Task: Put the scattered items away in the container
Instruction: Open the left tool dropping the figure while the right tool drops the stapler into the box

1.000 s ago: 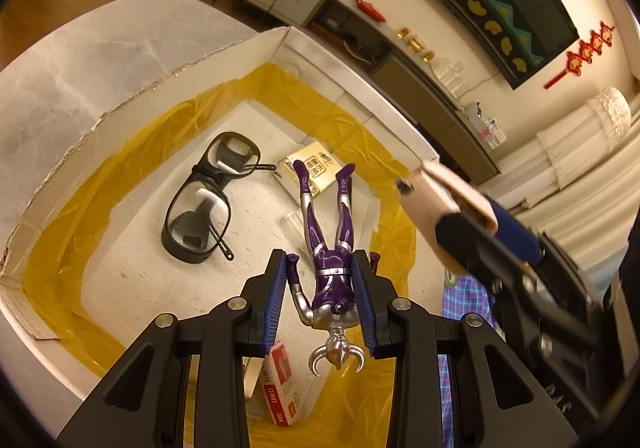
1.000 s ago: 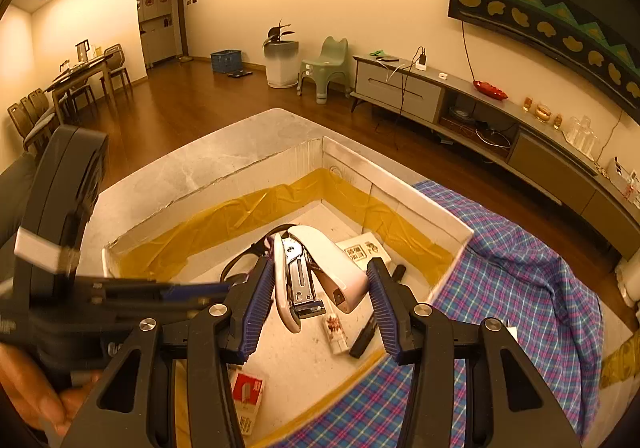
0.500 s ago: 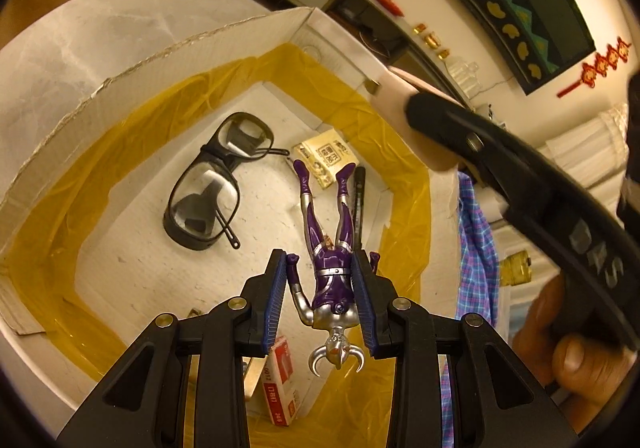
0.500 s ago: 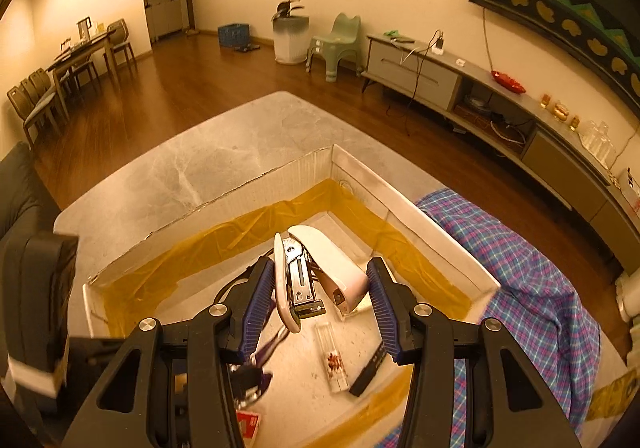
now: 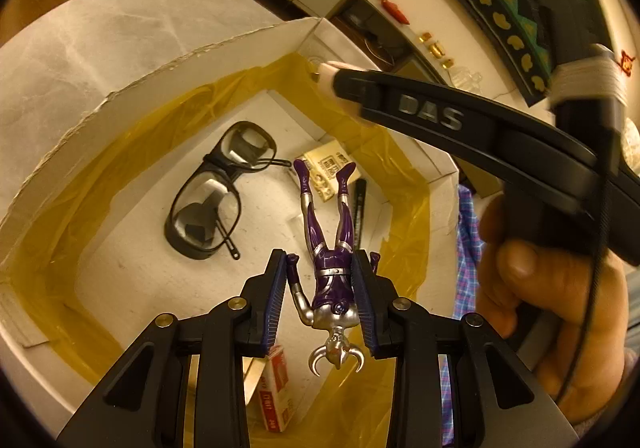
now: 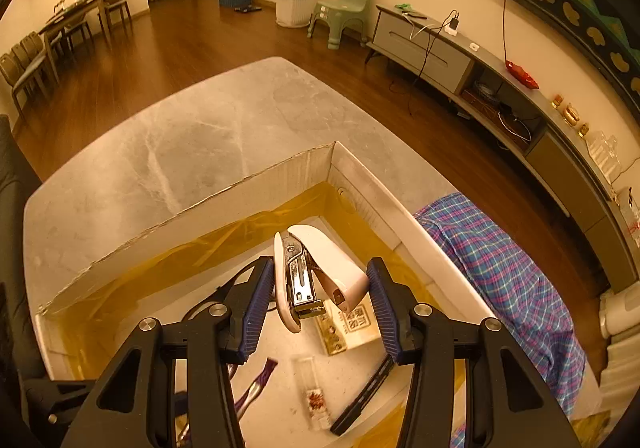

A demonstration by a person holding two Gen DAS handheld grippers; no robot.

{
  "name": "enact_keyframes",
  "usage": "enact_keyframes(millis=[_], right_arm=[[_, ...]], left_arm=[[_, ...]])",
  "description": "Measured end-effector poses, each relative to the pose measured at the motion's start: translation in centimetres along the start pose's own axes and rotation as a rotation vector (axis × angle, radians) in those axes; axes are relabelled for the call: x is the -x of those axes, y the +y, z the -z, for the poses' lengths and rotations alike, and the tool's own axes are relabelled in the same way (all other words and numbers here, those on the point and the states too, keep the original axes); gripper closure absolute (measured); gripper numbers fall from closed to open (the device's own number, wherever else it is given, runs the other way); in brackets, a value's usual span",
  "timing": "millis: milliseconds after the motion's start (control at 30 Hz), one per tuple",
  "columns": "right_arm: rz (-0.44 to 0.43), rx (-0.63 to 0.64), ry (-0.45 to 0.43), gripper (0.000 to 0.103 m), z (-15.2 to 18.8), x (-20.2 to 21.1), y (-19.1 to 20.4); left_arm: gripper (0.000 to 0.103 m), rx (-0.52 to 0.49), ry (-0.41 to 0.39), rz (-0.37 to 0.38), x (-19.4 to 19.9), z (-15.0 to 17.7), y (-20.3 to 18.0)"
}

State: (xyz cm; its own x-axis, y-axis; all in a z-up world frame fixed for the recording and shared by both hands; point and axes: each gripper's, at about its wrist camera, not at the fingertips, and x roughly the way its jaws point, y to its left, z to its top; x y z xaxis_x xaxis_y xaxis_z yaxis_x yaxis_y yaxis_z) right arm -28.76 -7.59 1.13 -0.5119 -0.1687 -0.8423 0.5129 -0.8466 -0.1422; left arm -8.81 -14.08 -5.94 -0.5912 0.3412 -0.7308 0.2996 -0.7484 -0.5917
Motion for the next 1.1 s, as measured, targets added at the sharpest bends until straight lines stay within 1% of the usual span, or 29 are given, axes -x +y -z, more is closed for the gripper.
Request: enact_keyframes(millis=[100, 267, 300, 367, 400, 433, 533, 767, 1100], right_arm=[[0.009, 0.012, 0.021, 0.053, -0.5, -1.1, 0.0], [0.014, 0.024, 0.045, 0.053, -1.1, -2.6, 0.1], [0.016, 0.027, 0.051, 0.053, -1.2, -3.0, 0.1], [0.023, 0.03, 0.06, 0.053, -1.3, -3.5, 0.1], [0.027, 0.03, 0.063, 0.053, -1.3, -3.7, 0.2], [0.033, 0.031, 0.065, 0.053, -1.4, -4.0, 0.1], [0.055, 0.026, 0.071, 0.051, -1.3, -4.8, -0.1], [0.052, -0.009, 0.059, 0.051, -1.0, -4.6, -1.1], [0.01, -0.079, 0.068, 0.049, -0.1, -3.9, -2.3]], left_arm=[[0.069, 0.002, 0.022, 0.014, -0.5, -0.1, 0.0], [0.068, 0.023, 0.04, 0.011, -0.8, -0.3, 0.3], [0.07, 0.03, 0.045, 0.011, -0.9, -0.3, 0.5], [0.068, 0.041, 0.054, 0.009, -1.1, -0.3, 0.6], [0.065, 0.047, 0.059, 0.008, -1.2, -0.3, 0.6], [0.06, 0.051, 0.063, 0.008, -1.2, -0.3, 0.7], [0.059, 0.057, 0.055, 0.004, -1.0, -0.3, 0.8], [0.058, 0.053, 0.045, 0.001, -0.7, -0.1, 0.6], [0.058, 0.032, 0.036, 0.005, -0.4, 0.2, 0.1]])
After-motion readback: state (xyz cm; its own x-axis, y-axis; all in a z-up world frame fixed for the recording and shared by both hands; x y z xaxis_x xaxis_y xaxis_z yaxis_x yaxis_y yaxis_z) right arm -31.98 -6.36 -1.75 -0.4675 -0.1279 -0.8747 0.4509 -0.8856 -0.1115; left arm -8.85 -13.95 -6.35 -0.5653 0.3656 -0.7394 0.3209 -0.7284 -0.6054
